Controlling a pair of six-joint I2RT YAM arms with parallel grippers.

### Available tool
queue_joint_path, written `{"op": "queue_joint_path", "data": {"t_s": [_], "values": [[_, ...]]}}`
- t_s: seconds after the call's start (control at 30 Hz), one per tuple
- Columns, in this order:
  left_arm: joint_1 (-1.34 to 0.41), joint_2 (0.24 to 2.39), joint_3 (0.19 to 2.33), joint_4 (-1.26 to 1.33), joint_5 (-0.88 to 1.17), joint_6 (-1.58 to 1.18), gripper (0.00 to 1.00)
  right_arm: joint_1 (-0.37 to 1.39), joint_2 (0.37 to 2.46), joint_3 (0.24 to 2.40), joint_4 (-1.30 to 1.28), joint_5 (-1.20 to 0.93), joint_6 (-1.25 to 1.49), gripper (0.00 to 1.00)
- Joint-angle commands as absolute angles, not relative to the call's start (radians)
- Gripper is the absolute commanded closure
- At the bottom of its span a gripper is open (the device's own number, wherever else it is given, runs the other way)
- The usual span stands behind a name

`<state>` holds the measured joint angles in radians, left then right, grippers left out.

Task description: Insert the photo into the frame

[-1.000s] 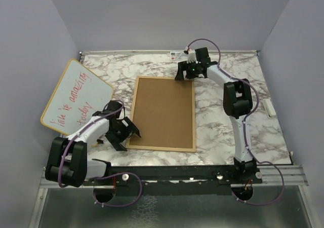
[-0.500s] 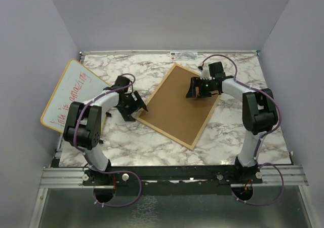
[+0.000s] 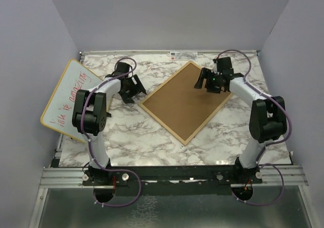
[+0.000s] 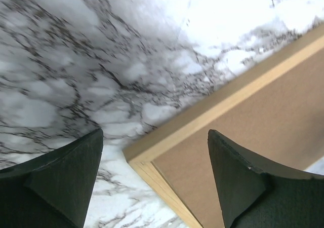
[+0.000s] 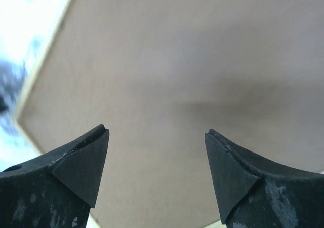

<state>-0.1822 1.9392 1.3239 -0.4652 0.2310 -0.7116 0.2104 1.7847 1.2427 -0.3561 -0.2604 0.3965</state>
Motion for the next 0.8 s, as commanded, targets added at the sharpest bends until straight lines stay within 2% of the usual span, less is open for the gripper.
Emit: {"op": "queue_joint_path", "data": {"t_s": [0.0,0.3,0.47,0.77], "values": [[-0.158,1.977,1.344,-0.506,0.124,-0.639,0.14,0.114,1.844,1.383,-0.419,-0.019,0.437,0.19],[-0.156,1.996,1.313,-0.502,0.213,-0.662,0.13,0.016,2.016,1.553,-0.477,-0.030,0.365,0.19],[-0.156,1.998,1.312,-0.500,0.235,-0.664,0.13,0.006,2.075,1.584,-0.485,-0.054,0.332,0.19],[-0.156,2.011,1.322,-0.500,0.263,-0.664,0.14,0.006,2.100,1.573,-0.476,0.037,0.283,0.20]]}}
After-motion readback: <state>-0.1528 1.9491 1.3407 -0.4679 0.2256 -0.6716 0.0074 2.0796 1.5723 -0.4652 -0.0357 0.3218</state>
